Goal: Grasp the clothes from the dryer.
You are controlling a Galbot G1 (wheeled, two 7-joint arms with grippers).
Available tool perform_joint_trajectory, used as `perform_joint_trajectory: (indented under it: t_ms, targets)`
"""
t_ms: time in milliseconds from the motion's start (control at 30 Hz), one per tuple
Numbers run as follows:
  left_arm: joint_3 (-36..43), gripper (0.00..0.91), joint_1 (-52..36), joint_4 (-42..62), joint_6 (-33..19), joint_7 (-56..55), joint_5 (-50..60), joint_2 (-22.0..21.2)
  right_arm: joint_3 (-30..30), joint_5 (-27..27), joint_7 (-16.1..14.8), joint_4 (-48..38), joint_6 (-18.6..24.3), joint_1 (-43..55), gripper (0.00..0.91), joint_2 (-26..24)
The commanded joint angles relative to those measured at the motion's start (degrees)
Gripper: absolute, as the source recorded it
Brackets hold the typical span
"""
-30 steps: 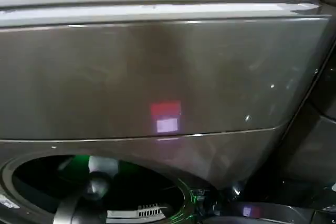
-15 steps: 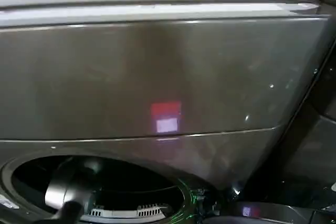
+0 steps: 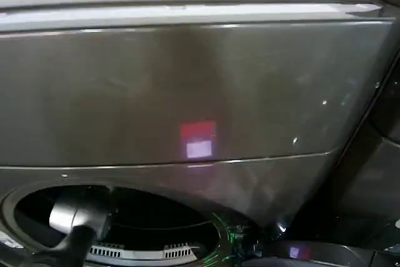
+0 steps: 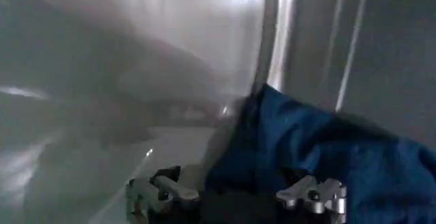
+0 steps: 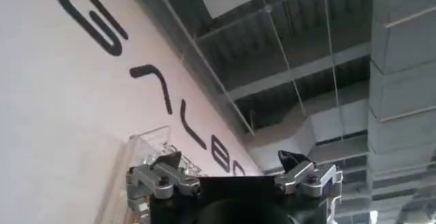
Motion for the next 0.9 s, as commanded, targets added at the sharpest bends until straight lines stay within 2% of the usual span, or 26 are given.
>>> perform_joint_trajectory:
  t_ms: [33,100,567,633,667,700,733,900]
  targets:
    - [1.34,0.907,-0.44,2.34,0.18,-0.44,7.72,0.12,-0.15,0.01,0.01,0.16,-0.04,0.10,0.907,-0.05]
    - [1.40,0.907,-0.35,2.95,0.43,-1.44,10.85,0.27,-0.21,0.02,0.00,0.27,-0.05,0.18,0.907,-0.03]
    - [1.77,0.899,1.73,4.19,1.71,-3.12,11.03,0.78,0.37,0.22,-0.09,0.18,-0.03,-0.30,0.907,0.32]
    - [1.77,0.489,1.80,4.41,1.72,-2.97,11.06,0.76,0.55,0.23,-0.11,0.04,-0.03,-0.45,0.907,0.29]
    - [1.78,0.398,1.75,4.48,1.70,-2.84,10.98,0.76,0.57,0.24,-0.10,0.03,-0.03,-0.46,0.907,0.28]
    - [1.73,0.159,1.65,4.53,1.72,-2.83,10.78,0.80,0.59,0.25,-0.09,0.04,-0.03,-0.47,0.907,0.28]
    - [1.70,0.080,1.63,4.53,1.78,-2.85,10.77,0.80,0.58,0.27,-0.09,0.04,-0.03,-0.47,0.907,0.29]
    - [1.62,0.011,1.27,4.91,1.66,-2.78,10.80,0.93,0.67,0.27,-0.06,-0.08,-0.02,-0.51,0.907,0.21]
